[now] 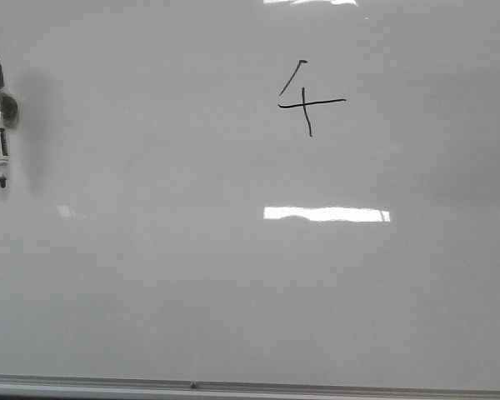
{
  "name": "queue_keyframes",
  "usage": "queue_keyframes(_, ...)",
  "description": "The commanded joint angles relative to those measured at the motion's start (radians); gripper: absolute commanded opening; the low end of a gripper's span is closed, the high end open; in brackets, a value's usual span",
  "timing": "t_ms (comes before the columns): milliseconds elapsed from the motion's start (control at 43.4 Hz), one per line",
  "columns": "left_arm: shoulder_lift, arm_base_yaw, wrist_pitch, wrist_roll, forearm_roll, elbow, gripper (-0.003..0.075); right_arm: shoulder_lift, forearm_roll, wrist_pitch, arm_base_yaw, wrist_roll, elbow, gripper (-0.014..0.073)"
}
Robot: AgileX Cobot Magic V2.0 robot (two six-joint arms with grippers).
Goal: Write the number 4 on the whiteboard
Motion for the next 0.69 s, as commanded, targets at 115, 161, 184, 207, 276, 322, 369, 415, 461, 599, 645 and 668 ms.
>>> queue_keyframes(115, -0.067, 0.065, -0.089, -0.002, -0.007, -0.025, -0.002, 0.006, -0.004, -0.067, -0.006, -0.006, -0.032, -0.0069)
queue_keyframes(161, -0.083, 0.089, -0.097, -0.002, -0.007, -0.023, -0.002, 0.006, -0.004, -0.067, -0.006, -0.006, -0.032, -0.0069)
queue_keyframes(184, -0.093, 0.103, -0.103, -0.002, -0.007, -0.017, -0.002, 0.006, -0.004, -0.067, -0.006, -0.006, -0.032, -0.0069)
queue_keyframes(207, -0.1, 0.113, -0.111, -0.002, -0.003, -0.011, -0.002, 0.006, -0.004, -0.067, -0.006, -0.006, -0.032, -0.0069)
queue_keyframes(276, -0.127, 0.142, -0.152, -0.002, 0.02, 0.023, -0.002, 0.006, -0.004, -0.067, -0.006, -0.006, -0.032, -0.0069)
queue_keyframes(322, -0.161, 0.163, -0.197, -0.002, 0.02, 0.059, -0.002, 0.006, -0.004, -0.067, -0.006, -0.006, -0.032, -0.0069)
queue_keyframes(369, -0.193, 0.178, -0.251, -0.002, 0.014, 0.106, -0.002, 0.006, -0.004, -0.067, -0.006, -0.006, -0.032, -0.0069)
queue_keyframes(415, -0.234, 0.196, -0.313, -0.002, 0.006, 0.164, -0.002, 0.006, -0.004, -0.067, -0.006, -0.006, -0.032, -0.0069)
queue_keyframes(461, -0.278, 0.214, -0.369, -0.002, 0.004, 0.219, -0.002, 0.006, -0.004, -0.067, -0.006, -0.006, -0.032, -0.0069)
queue_keyframes(599, -0.416, 0.265, -0.5, -0.002, -0.024, 0.394, -0.002, 0.006, -0.004, -0.067, -0.006, -0.006, -0.032, -0.0069)
queue_keyframes(645, -0.466, 0.285, -0.51, -0.002, -0.04, 0.454, -0.002, 0.006, -0.004, -0.067, -0.006, -0.006, -0.032, -0.0069)
queue_keyframes(668, -0.487, 0.293, -0.514, -0.002, -0.046, 0.476, -0.002, 0.006, -0.004, -0.067, -0.006, -0.006, -0.032, -0.0069)
